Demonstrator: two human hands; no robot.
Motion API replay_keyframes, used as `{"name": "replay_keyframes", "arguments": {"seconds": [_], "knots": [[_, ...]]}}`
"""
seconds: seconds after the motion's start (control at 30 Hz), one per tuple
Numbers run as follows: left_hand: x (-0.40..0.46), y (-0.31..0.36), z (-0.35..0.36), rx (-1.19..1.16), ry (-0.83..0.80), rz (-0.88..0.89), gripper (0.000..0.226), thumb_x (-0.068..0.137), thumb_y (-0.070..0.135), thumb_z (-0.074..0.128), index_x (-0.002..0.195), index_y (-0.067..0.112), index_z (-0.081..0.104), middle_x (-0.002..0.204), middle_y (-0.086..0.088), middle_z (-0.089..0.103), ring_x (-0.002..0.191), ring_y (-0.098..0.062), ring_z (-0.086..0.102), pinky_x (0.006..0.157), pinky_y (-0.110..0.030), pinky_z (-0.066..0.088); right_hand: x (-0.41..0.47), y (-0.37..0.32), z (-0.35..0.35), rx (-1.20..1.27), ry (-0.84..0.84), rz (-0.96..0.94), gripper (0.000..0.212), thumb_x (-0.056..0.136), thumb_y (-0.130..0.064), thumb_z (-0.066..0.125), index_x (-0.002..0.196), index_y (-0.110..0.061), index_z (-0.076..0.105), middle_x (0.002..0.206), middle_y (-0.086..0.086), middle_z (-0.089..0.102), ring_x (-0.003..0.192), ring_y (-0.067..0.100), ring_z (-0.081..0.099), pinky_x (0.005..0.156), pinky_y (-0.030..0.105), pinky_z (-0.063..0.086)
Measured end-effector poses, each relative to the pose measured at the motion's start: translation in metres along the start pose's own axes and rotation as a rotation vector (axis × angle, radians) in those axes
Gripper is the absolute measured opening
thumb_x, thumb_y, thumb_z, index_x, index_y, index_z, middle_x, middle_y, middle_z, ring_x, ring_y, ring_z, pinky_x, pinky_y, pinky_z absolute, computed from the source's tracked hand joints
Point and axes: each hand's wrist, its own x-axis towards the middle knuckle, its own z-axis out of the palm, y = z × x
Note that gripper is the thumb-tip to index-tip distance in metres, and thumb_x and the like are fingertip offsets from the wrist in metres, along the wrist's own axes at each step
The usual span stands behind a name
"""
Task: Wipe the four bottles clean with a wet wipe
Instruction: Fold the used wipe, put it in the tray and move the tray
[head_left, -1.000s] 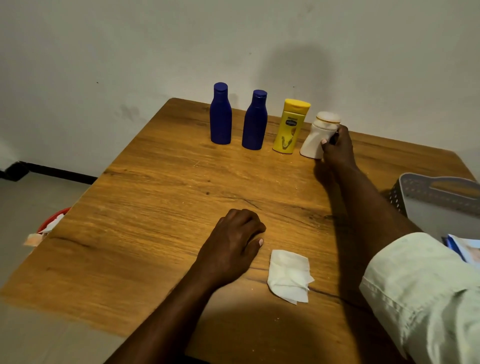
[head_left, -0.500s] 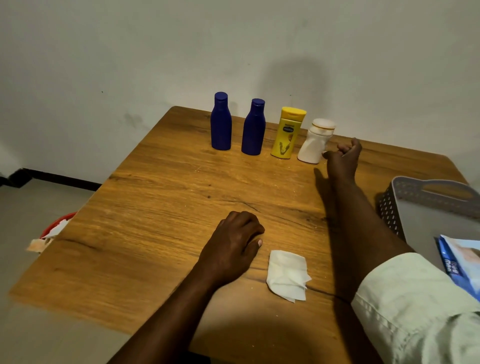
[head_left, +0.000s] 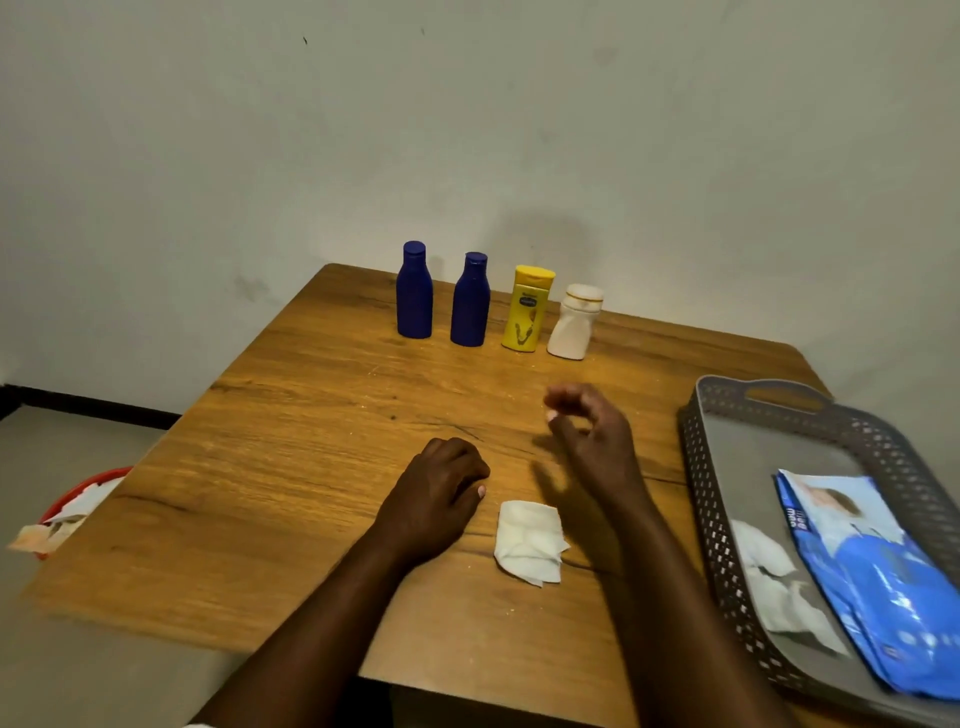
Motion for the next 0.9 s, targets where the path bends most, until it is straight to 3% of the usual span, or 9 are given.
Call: {"name": "replay_keyframes", "arguments": {"seconds": [0.1,0.23,0.4,0.53,0.67,0.83,0.9], "knots": [[-0.001,0.003,-0.002,-0.001,-0.012,-0.009,0.017,0.085,0.023,0.06,0.101,0.017,0.065,0.107,0.007,0.058,0.1,-0.008,0.046,0.079,-0.022,0.039,-0.034,0.007,-0.011,-0.131,-0.19,0.006,0.02,0.089,-0.02,0.063,0.108,-0.024,0.062,0.108,-0.011,0.06,0.1,-0.002,0.055,0.073,0.011,0.044],[-0.001,0.006,-0.005,-0.008,-0.039,-0.041,0.019,0.085,0.023,0.061,0.103,0.018,0.065,0.108,0.007,0.058,0.101,-0.007,0.045,0.078,-0.017,0.036,-0.068,0.014,-0.018,-0.166,-0.245,0.12,0.03,0.088,-0.026,0.066,0.116,-0.032,0.057,0.113,-0.015,0.055,0.101,-0.003,0.052,0.068,0.007,0.04],[0.002,0.02,-0.014,-0.155,-0.091,-0.156,0.019,0.086,0.019,0.061,0.104,0.022,0.064,0.105,0.01,0.058,0.102,-0.006,0.048,0.085,-0.023,0.041,-0.085,0.02,-0.015,-0.182,-0.224,0.192,0.044,0.088,-0.024,0.066,0.128,-0.031,0.05,0.121,-0.013,0.051,0.11,0.003,0.05,0.085,0.018,0.044],[-0.001,0.035,-0.019,-0.188,-0.24,-0.153,0.031,0.087,0.024,0.059,0.118,0.023,0.06,0.113,0.011,0.054,0.108,-0.005,0.048,0.093,-0.023,0.043,-0.087,0.022,-0.007,-0.279,-0.151,0.162,0.034,0.088,-0.024,0.065,0.12,-0.032,0.055,0.114,-0.014,0.053,0.1,-0.002,0.05,0.081,0.013,0.042],[-0.004,0.043,-0.013,-0.122,-0.302,-0.107,0.035,0.086,0.03,0.055,0.12,0.025,0.058,0.117,0.008,0.057,0.107,-0.007,0.049,0.093,-0.025,0.043,-0.084,0.025,-0.003,-0.341,-0.132,0.106,0.017,0.089,-0.023,0.063,0.103,-0.032,0.059,0.102,-0.013,0.056,0.096,0.005,0.051,0.083,0.023,0.047],[-0.002,0.052,-0.013,-0.138,-0.292,-0.098,0.013,0.087,0.022,0.058,0.098,0.029,0.058,0.104,0.005,0.059,0.097,-0.01,0.051,0.086,-0.034,0.047,-0.085,0.026,-0.006,-0.26,-0.124,0.133,0.012,0.089,-0.019,0.061,0.089,-0.03,0.059,0.09,-0.012,0.059,0.083,0.005,0.056,0.073,0.03,0.052],[-0.001,0.055,-0.016,-0.183,-0.3,-0.105,0.013,0.086,0.021,0.059,0.091,0.032,0.057,0.104,0.003,0.06,0.099,-0.011,0.053,0.087,-0.037,0.048,-0.087,0.026,-0.009,-0.131,-0.145,0.181,0.016,0.088,-0.017,0.061,0.085,-0.032,0.06,0.089,-0.009,0.061,0.082,0.011,0.06,0.072,0.039,0.056]]}}
